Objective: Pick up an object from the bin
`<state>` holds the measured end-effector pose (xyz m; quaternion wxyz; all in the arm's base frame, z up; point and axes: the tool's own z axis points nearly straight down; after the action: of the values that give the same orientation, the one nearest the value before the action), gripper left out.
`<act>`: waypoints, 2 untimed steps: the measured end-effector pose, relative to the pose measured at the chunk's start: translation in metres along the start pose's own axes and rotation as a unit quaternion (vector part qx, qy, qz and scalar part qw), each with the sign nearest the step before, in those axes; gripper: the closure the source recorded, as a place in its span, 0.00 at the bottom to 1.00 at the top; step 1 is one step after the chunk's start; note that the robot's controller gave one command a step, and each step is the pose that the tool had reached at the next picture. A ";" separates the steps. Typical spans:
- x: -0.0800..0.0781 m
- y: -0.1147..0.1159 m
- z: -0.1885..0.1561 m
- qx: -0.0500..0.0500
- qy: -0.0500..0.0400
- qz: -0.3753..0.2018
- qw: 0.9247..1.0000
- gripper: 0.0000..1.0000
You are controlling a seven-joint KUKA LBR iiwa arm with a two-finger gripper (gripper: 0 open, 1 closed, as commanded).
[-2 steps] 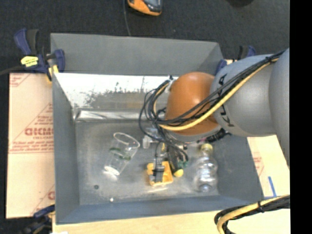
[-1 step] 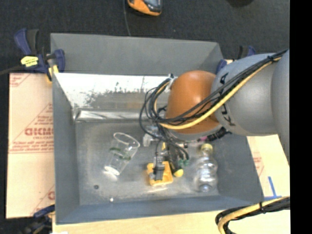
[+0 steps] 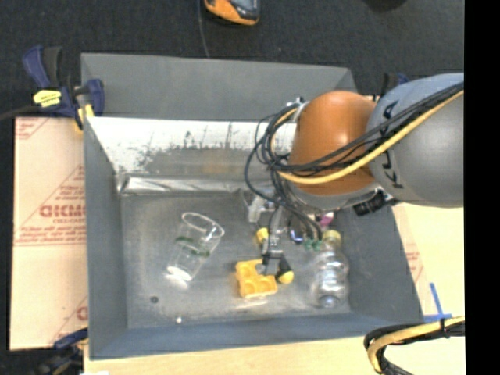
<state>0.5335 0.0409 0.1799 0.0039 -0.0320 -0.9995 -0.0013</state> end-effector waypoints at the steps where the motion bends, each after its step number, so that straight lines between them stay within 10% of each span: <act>1: 0.022 -0.019 -0.034 0.000 -0.005 0.048 0.999 0.00; 2: 0.019 -0.027 0.018 0.001 -0.011 -0.041 0.999 0.00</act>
Offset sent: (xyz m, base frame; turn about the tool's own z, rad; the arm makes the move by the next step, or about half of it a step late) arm -0.0173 -0.0355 -0.0765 -0.2625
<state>0.5131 0.0151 0.1615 -0.0068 0.0093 -0.9999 0.0000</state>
